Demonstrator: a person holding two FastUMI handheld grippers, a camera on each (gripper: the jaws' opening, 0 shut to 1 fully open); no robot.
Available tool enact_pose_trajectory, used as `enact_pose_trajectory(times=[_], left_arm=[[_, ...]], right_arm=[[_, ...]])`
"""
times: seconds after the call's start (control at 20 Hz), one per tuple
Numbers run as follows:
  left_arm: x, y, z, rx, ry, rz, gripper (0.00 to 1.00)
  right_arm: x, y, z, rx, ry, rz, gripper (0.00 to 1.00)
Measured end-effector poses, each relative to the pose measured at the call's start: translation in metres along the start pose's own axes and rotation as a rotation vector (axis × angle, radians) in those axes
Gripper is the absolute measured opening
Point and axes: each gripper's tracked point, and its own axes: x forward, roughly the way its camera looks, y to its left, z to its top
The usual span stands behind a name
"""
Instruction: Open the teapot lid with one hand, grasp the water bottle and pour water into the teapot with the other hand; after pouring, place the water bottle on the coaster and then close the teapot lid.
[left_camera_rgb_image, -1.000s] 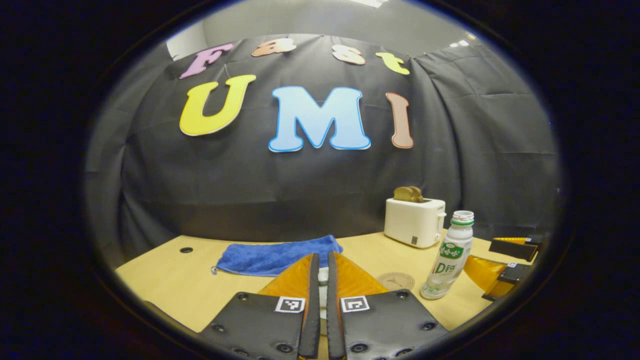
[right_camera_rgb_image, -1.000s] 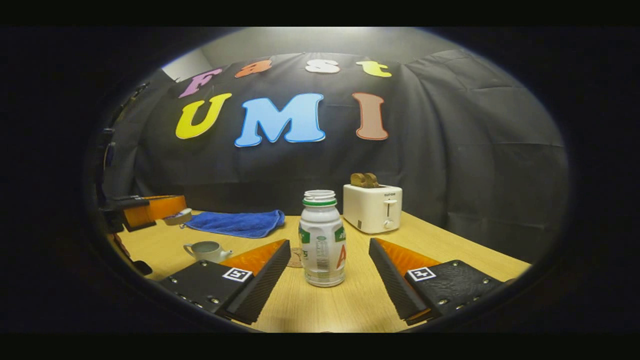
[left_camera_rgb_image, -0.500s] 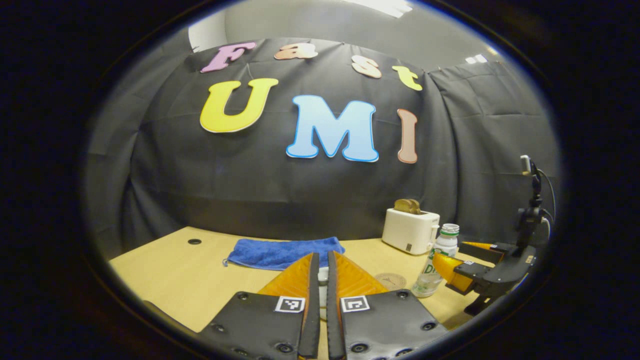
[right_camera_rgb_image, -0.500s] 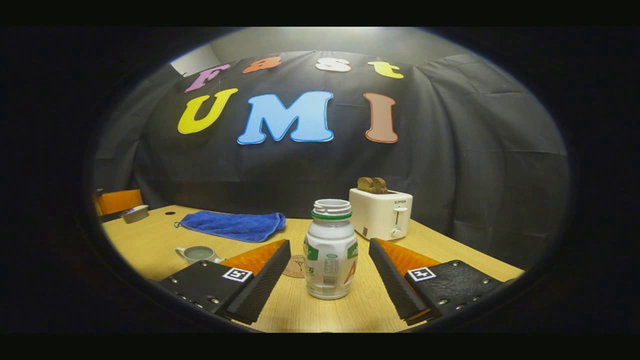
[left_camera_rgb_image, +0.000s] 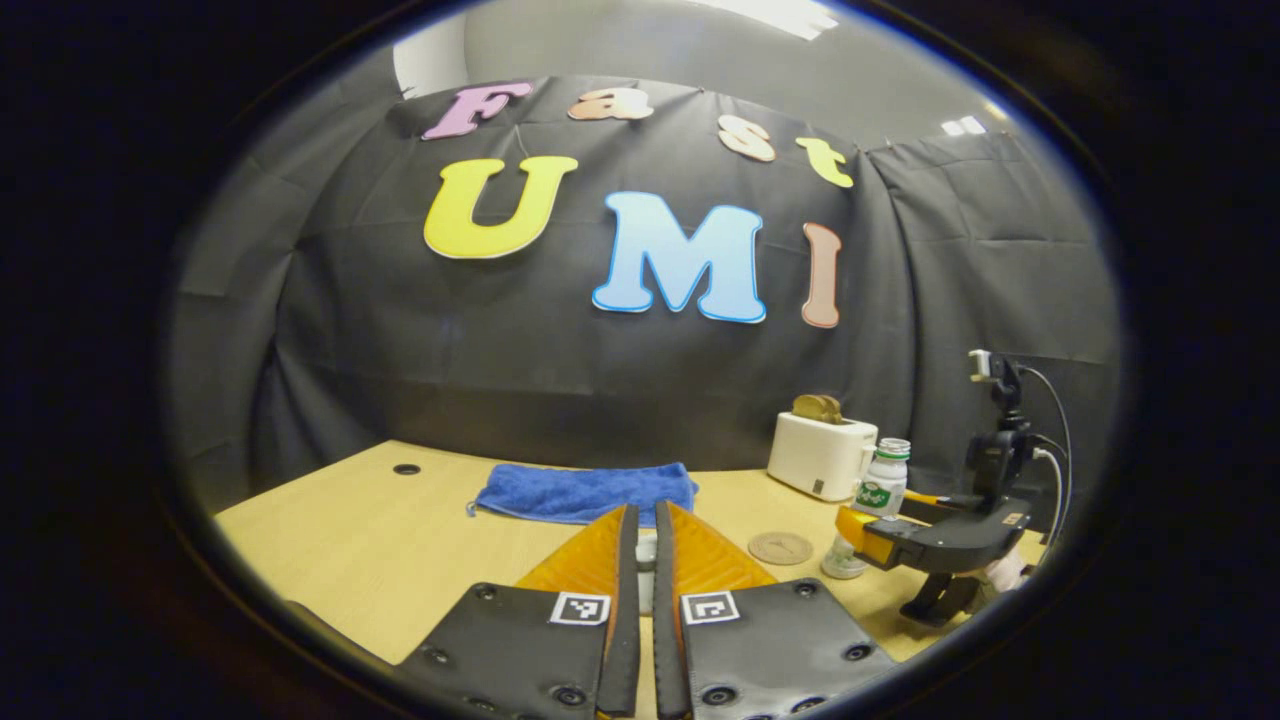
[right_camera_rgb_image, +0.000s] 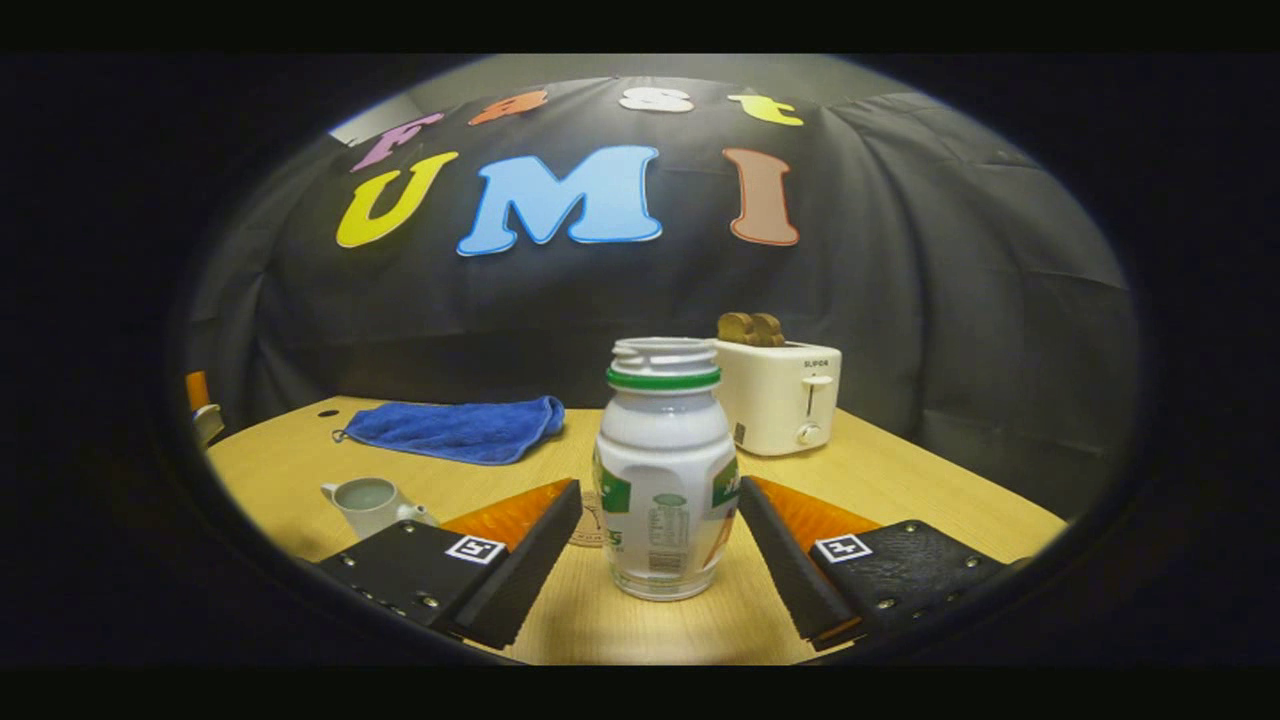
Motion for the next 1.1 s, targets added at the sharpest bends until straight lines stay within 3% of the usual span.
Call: enact_pose_trajectory(times=[0.1,0.2,0.25,0.3,0.35,0.45,0.55,0.65,0.8,1.1], left_arm=[[-0.003,0.003,-0.005,-0.010,0.005,0.000,0.16],[-0.005,0.006,-0.008,-0.019,0.007,0.001,0.12],[-0.006,0.008,-0.009,-0.022,0.008,0.004,0.12],[-0.007,0.010,-0.012,-0.026,0.011,0.006,0.16],[-0.007,0.013,-0.012,-0.032,0.014,0.006,0.12],[-0.008,0.017,-0.016,-0.041,0.017,0.007,0.16],[-0.011,0.020,-0.017,-0.047,0.020,0.009,0.08],[-0.010,0.023,-0.018,-0.050,0.020,0.011,0.12],[-0.012,0.026,-0.019,-0.053,0.018,0.014,0.08],[-0.013,0.028,-0.023,-0.060,0.024,0.011,0.12]], right_arm=[[0.003,0.001,-0.008,0.006,0.029,0.003,0.94],[0.004,0.003,-0.016,0.000,0.058,0.007,0.93],[0.003,0.002,-0.019,-0.003,0.065,0.004,0.91],[0.006,0.003,-0.019,-0.004,0.071,0.003,0.83],[0.004,0.003,-0.017,-0.007,0.069,0.002,0.82],[0.005,0.004,-0.018,-0.017,0.072,-0.001,0.81],[0.004,0.005,-0.016,-0.044,0.071,0.002,0.79],[0.003,0.005,-0.014,-0.089,0.065,-0.005,0.80],[0.002,0.003,-0.002,-0.180,0.035,-0.029,0.80],[0.001,0.001,0.030,-0.458,-0.052,-0.100,0.79]])
